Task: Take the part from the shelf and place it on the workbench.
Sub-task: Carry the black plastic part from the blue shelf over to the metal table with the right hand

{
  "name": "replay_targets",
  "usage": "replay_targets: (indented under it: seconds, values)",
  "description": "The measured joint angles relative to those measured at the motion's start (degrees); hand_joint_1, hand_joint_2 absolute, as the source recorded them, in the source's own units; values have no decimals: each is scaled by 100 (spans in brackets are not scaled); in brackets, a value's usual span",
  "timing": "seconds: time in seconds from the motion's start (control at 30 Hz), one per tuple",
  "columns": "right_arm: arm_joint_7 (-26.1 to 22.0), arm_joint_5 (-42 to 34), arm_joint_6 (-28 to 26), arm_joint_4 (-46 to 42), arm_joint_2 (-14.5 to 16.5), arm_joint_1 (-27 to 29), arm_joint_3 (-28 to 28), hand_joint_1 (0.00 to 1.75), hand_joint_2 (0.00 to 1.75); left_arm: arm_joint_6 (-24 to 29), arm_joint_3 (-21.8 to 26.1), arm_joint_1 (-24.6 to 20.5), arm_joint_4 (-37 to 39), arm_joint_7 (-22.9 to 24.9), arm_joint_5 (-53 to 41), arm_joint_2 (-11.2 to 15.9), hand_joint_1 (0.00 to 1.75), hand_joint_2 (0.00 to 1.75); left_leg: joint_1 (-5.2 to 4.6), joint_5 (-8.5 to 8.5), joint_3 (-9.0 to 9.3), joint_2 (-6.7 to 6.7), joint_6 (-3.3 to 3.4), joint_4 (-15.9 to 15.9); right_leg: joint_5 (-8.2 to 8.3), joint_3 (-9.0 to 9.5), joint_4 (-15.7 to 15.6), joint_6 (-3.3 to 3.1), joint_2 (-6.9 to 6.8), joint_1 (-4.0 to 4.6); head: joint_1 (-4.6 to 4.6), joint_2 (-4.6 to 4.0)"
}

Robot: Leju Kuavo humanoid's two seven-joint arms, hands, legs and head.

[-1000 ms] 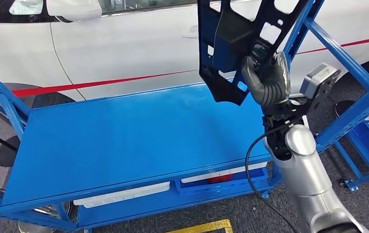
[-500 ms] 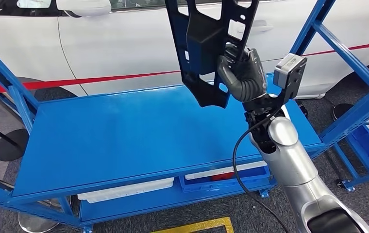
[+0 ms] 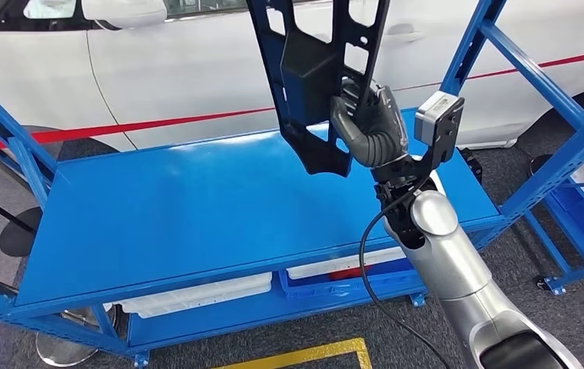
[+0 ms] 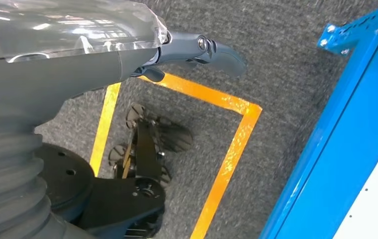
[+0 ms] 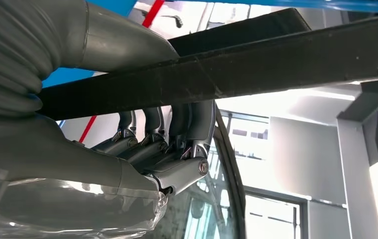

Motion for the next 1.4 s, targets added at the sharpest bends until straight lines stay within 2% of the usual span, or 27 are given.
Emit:
replay_targets:
  seconds: [0.03, 0.07, 0.1, 0.13, 0.2, 0.27, 0.3, 0.4, 0.47, 0.53, 0.57, 0.6, 0.63, 0.67, 0.73, 0.8, 0.9, 0.93, 1.0, 1.07, 1.1, 1.13, 1.17, 1.2, 1.27, 1.3, 1.4]
  values:
    - [-3, 17, -15, -3, 23, 19, 11, 175, 175, -11, 1, 4, 0, 2, 3, 4, 0, 175, 16, -198, -149, 1, -22, 388, 12, -23, 5, -5, -1, 4, 0, 0]
    - [-3, 40, -29, -7, 43, 45, 23, 175, 175, -23, 1, 10, 0, 2, 7, 8, 0, 175, 29, -322, -259, 1, -41, 696, 22, -45, 13, -4, -2, 7, 0, 0]
    - [-3, 61, -38, -10, 60, 71, 35, 175, 175, -34, 2, 18, 0, 2, 10, 13, 0, 175, 37, -345, -284, 2, -54, 826, 31, -66, 25, 2, -2, 7, 0, 0]
    - [-2, 77, -43, -14, 76, 92, 44, 175, 175, -43, 2, 23, 0, 2, 14, 19, 0, 175, 44, -261, -197, 2, -61, 730, 38, -84, 41, 10, -1, 5, 0, 0]
    - [1, 88, -51, -30, 100, 110, 62, 175, 175, -50, 5, 25, 0, 1, 17, 33, 0, 175, 56, 62, 218, 3, -54, 9, 43, -107, 75, 31, 0, 0, 0, 0]
    - [2, 89, -57, -63, 117, 109, 72, 175, 175, -56, 12, 22, 0, 0, 27, 43, 0, 175, 44, 234, 546, -3, -13, -610, 58, -136, 100, 84, 3, 19, 0, 0]
    - [3, 89, -59, -84, 128, 113, 76, 175, 175, -57, 21, 25, 0, 1, 45, 44, 0, 175, 35, 245, 596, -7, 16, -730, 75, -149, 100, 120, 5, 31, 0, 0]
    - [15, 89, -75, -164, 147, 179, 90, 175, 175, -39, 84, 50, 0, 2, 161, 55, 0, 175, 31, 310, 579, -8, 135, -782, 97, -176, 92, 226, 13, 30, 1, 0]
    - [17, 91, -97, -230, 147, 259, 94, 175, 175, -9, 137, 57, 0, 3, 232, 76, 0, 175, 42, 375, 560, 5, 225, -834, -136, -297, 379, 270, 21, 18, 3, 0]
    - [11, 93, -110, -299, 145, 378, 90, 175, 175, 20, 179, 56, -1, 5, 275, 111, 0, 175, 28, 417, 510, 14, 271, -837, -554, -578, 1081, 294, 24, 16, 4, 0]
    - [5, 93, -112, -342, 138, 467, 79, 175, 175, 28, 198, 58, -2, 8, 288, 131, 0, 175, 18, 431, 481, 14, 281, -828, -706, -712, 1429, 299, 25, 16, 4, 0]
    - [1, 93, -109, -385, 130, 565, 64, 175, 175, 32, 219, 61, -2, 12, 298, 149, 0, 175, 8, 442, 455, 11, 284, -816, -768, -778, 1636, 297, 25, 16, 4, 0]
    - [-4, 93, -104, -427, 121, 662, 44, 175, 175, 34, 237, 68, -2, 16, 302, 167, 0, 175, -1, 450, 433, 7, 284, -803, -719, -734, 1622, 285, 25, 17, 4, 0]
    - [-8, 93, -99, -466, 114, 736, 24, 175, 175, 34, 254, 74, -2, 21, 299, 180, 0, 175, -9, 454, 419, 4, 281, -790, -582, -579, 1384, 263, 25, 19, 4, 0]
    - [-13, 93, -85, -544, 107, 819, -16, 175, 175, 32, 271, 82, -2, 30, 277, 192, 0, 175, -36, 462, 401, 5, 260, -766, -285, -124, 586, 190, 20, 48, 4, 0]
    - [-21, 102, -83, -623, 99, 868, -49, 175, 175, 27, 275, 75, -2, 43, 246, 197, 0, 175, -50, 480, 375, 11, 213, -753, -171, 98, 128, 133, 19, 90, 3, 0]
    - [-31, 172, -112, -720, 93, 962, -104, 175, 175, 20, 276, 59, -3, 78, 175, 208, 0, 175, -41, 503, 349, 16, 122, -754, -114, 76, 60, 67, 17, 85, 2, 0]
    - [-32, 193, -121, -752, 93, 986, -123, 175, 175, 18, 276, 55, -3, 93, 154, 213, 0, 175, -41, 436, 316, 15, 94, -688, -83, 70, 35, 35, 9, 65, 2, 0]
    - [-33, 208, -128, -810, 94, 1018, -151, 175, 175, 17, 275, 46, -4, 118, 126, 225, 0, 175, -20, 98, 129, 13, 42, -231, -22, 39, -1, -19, -9, 36, 2, 0]
    - [-33, 216, -128, -850, 95, 1069, -173, 175, 175, 18, 274, 42, -4, 134, 117, 228, 0, 175, 11, -312, -166, 15, -10, 549, 18, -21, 5, -38, -10, 43, 2, 0]
    - [-28, 225, -129, -862, 95, 1100, -181, 175, 175, 21, 274, 42, -4, 144, 118, 234, 0, 175, 23, -403, -247, 16, -30, 805, 35, -50, 12, -35, -10, 46, 2, 0]
    - [-18, 237, -133, -869, 95, 1127, -187, 175, 175, 29, 274, 42, -4, 156, 122, 241, 0, 175, 32, -400, -236, 16, -44, 878, 50, -77, 24, -28, -9, 46, 2, 0]
    - [-7, 250, -139, -876, 95, 1144, -188, 175, 175, 44, 274, 41, -4, 170, 130, 252, 0, 175, 40, -289, -100, 17, -48, 690, 60, -98, 37, -20, -7, 45, 2, 0]
    - [6, 266, -148, -887, 95, 1153, -189, 175, 175, 67, 274, 39, -4, 187, 144, 267, 0, 175, 47, -117, 130, 18, -46, 317, 68, -114, 54, -11, -4, 44, 2, 0]
    - [21, 286, -164, -912, 104, 1150, -190, 175, 175, 133, 278, 34, -5, 211, 194, 304, 0, 175, 45, 109, 561, 14, -16, -460, 83, -139, 88, 24, 1, 58, 2, 0]
    - [25, 294, -171, -922, 115, 1144, -190, 175, 175, 170, 282, 35, -5, 219, 226, 322, 0, 175, 37, 155, 668, 10, 7, -680, 97, -152, 97, 53, 2, 66, 2, 0]
    - [29, 316, -193, -928, 157, 1130, -187, 175, 175, 252, 324, 68, -7, 219, 331, 380, 0, 175, 16, 221, 671, 5, 110, -787, 157, -182, 74, 170, 7, 66, 2, 0]
